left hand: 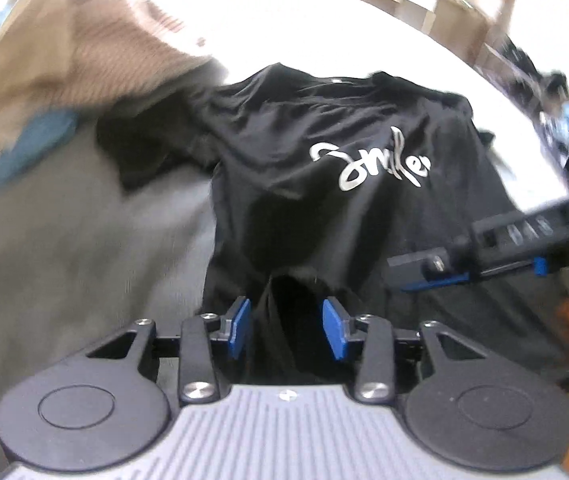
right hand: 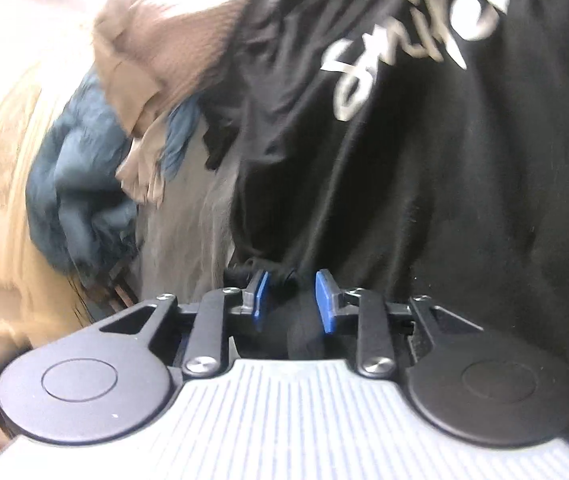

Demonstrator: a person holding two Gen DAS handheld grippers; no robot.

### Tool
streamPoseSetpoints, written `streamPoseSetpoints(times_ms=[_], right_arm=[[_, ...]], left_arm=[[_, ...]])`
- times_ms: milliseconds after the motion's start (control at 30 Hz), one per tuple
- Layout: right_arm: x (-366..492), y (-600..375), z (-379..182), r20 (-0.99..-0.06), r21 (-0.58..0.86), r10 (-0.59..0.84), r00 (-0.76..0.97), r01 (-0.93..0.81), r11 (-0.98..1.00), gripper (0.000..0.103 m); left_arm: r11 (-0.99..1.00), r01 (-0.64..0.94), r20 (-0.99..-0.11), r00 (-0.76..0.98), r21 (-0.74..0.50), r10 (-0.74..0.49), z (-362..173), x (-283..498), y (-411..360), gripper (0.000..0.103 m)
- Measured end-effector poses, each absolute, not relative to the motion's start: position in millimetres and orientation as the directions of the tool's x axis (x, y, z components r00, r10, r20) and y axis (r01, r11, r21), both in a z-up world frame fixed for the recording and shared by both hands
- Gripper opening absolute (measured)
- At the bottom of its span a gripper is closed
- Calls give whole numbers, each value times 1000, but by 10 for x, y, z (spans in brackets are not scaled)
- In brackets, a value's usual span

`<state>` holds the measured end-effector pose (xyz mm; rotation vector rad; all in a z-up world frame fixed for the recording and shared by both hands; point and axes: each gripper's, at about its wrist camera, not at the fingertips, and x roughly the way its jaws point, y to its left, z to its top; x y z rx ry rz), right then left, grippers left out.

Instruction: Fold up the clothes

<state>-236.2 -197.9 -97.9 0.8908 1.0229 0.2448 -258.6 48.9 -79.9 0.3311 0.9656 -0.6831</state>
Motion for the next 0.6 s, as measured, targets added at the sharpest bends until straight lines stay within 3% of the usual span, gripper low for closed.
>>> streamPoseSetpoints(times_ms=[200,300,600], right_arm=[[-2546,-1617,-674,-730,474,476,491,-138,870,26],[-2609,-1416,-669,-757,338,440,482,-287,896,26],[-2534,-1232,-773,-776,264,405,484,-334,905,22]], left_arm=[[645,760,-855,382,76,-350,-876,-2546,253,36],[629,773,-872,361,82,-330,-953,-2500,209,29],[634,773,-907,283,25,-310,-1016,-2371,199,9]])
